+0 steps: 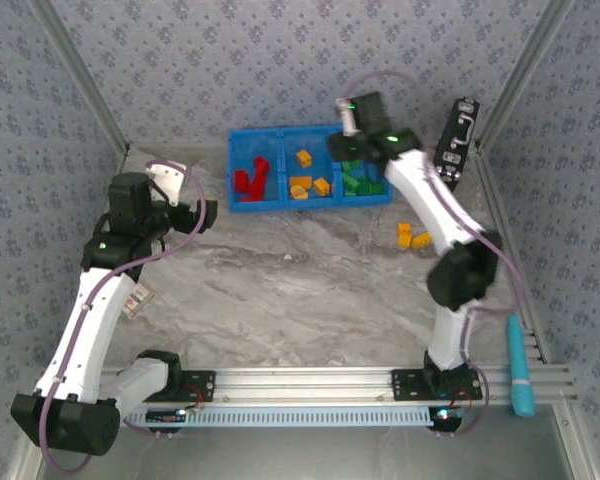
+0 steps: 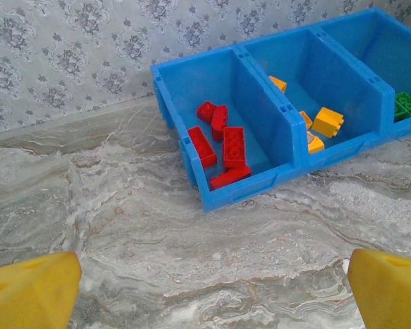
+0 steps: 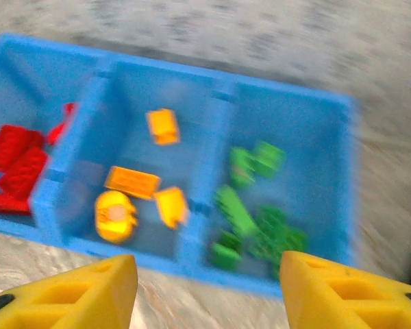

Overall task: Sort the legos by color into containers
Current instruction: Pick up the lego from the middle-right of the table.

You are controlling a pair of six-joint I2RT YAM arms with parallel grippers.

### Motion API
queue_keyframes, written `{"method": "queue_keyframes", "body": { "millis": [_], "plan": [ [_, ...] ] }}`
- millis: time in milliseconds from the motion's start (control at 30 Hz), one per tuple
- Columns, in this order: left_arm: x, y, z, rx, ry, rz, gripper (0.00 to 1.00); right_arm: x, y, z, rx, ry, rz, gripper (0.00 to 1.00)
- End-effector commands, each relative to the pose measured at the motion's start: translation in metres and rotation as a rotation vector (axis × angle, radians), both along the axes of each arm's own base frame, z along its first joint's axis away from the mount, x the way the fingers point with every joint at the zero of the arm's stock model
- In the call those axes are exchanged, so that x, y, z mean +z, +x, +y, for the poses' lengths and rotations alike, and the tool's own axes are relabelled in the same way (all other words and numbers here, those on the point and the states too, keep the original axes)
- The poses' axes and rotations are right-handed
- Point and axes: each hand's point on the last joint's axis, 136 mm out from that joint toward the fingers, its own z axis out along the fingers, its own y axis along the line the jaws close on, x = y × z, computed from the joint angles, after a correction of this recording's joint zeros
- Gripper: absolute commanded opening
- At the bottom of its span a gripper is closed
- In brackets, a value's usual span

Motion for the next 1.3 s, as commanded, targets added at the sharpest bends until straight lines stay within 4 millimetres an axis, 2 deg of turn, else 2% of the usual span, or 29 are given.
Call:
{"method": "queue_keyframes", "body": {
  "millis": [0,100,167,200,233,400,533,767,1100,1267],
  "plan": [
    [0.008,0.001,-0.002,-0.016,-0.007,-0.018,1.00,-0.049,-0.062,-0.078,-0.319,0.087,0.211,0.57],
    [0.005,0.005,-0.006,-0.025,-0.021,-0.004,1.00,-0.078,-0.113,-0.114,-0.482,0.129,0.280,0.59],
    [0.004,0.006,-0.009,-0.033,-0.025,0.003,1.00,-0.097,-0.135,-0.134,-0.607,0.236,0.315,0.66],
    [0.004,0.006,-0.010,-0.036,-0.025,0.008,1.00,-0.104,-0.142,-0.140,-0.662,0.315,0.311,0.67],
    [0.005,0.007,-0.011,-0.040,-0.026,0.007,1.00,-0.123,-0.151,-0.146,-0.720,0.364,0.323,0.67],
    [0.006,0.008,-0.013,-0.045,-0.031,0.010,1.00,-0.170,-0.166,-0.153,-0.906,0.524,0.315,0.67],
    [0.008,0.007,-0.013,-0.045,-0.028,0.006,1.00,-0.189,-0.157,-0.162,-0.986,0.627,0.264,0.68],
    [0.004,0.006,-0.011,-0.040,-0.018,0.011,1.00,-0.202,-0.129,-0.172,-1.003,0.705,0.243,0.68],
    [0.002,0.012,-0.010,-0.035,-0.006,0.027,1.00,-0.229,-0.094,-0.175,-0.934,0.648,0.357,0.71],
    [-0.001,0.016,-0.010,-0.034,0.001,0.041,1.00,-0.250,-0.084,-0.179,-0.944,0.601,0.420,0.66]
  ]
}}
